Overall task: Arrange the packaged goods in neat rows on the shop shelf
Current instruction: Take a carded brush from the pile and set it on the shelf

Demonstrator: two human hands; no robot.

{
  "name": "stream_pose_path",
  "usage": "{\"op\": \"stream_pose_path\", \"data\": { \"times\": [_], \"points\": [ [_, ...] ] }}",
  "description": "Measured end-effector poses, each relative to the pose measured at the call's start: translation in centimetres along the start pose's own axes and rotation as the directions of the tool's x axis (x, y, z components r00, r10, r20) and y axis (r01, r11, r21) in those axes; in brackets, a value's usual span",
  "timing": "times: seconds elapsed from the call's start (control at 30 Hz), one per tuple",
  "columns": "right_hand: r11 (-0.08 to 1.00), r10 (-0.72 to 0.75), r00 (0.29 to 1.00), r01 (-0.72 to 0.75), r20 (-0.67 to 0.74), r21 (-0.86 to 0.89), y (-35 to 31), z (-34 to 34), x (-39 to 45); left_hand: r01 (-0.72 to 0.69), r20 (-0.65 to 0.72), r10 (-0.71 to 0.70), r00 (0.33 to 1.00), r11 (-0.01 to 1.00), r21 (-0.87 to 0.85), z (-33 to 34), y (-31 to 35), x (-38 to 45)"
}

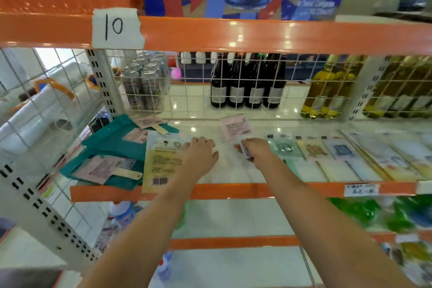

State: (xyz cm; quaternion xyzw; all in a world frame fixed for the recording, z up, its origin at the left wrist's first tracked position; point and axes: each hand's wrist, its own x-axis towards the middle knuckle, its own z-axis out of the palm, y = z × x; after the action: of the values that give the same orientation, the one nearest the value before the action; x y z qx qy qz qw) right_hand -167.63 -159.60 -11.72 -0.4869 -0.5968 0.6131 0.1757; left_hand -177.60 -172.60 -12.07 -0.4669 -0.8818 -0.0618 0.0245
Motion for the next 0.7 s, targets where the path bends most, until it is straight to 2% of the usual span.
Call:
{"op": "stream_pose_path", "data": {
  "times": [0.07,0.2,0.37,0.53,0.7],
  "points": [
    [0.999,0.004,1.000,-0.003,0.003,-0.040,0.7,-1.7,-1.1,0.005,0.016,-0.004,1.000,1.000,-0.030,0.2,1.8,-0.9],
    [0.997,0.035,0.999,-0.035,0.003,0.066,3.1,-5.0,-3.6,0.006,0.073,0.001,0.997,0.995,-0.100,1.1,5.8,-3.4],
    [0.984,0.006,1.000,-0.009,0.016,0.176,6.5,-8.6,-6.8,-0.040,0.107,0.057,0.993,0.986,-0.161,2.1,10.1,-7.1],
    [0.998,0.005,0.999,-0.002,-0.042,0.067,10.0,-10.7,-8.8,-0.037,0.165,0.064,0.984,0.986,-0.165,3.0,12.9,-10.0],
    [0.985,0.010,1.000,-0.011,0.007,0.174,13.1,-11.6,-12.2,-0.054,0.161,0.087,0.983,0.979,-0.199,4.5,14.4,-13.4]
  ]
}}
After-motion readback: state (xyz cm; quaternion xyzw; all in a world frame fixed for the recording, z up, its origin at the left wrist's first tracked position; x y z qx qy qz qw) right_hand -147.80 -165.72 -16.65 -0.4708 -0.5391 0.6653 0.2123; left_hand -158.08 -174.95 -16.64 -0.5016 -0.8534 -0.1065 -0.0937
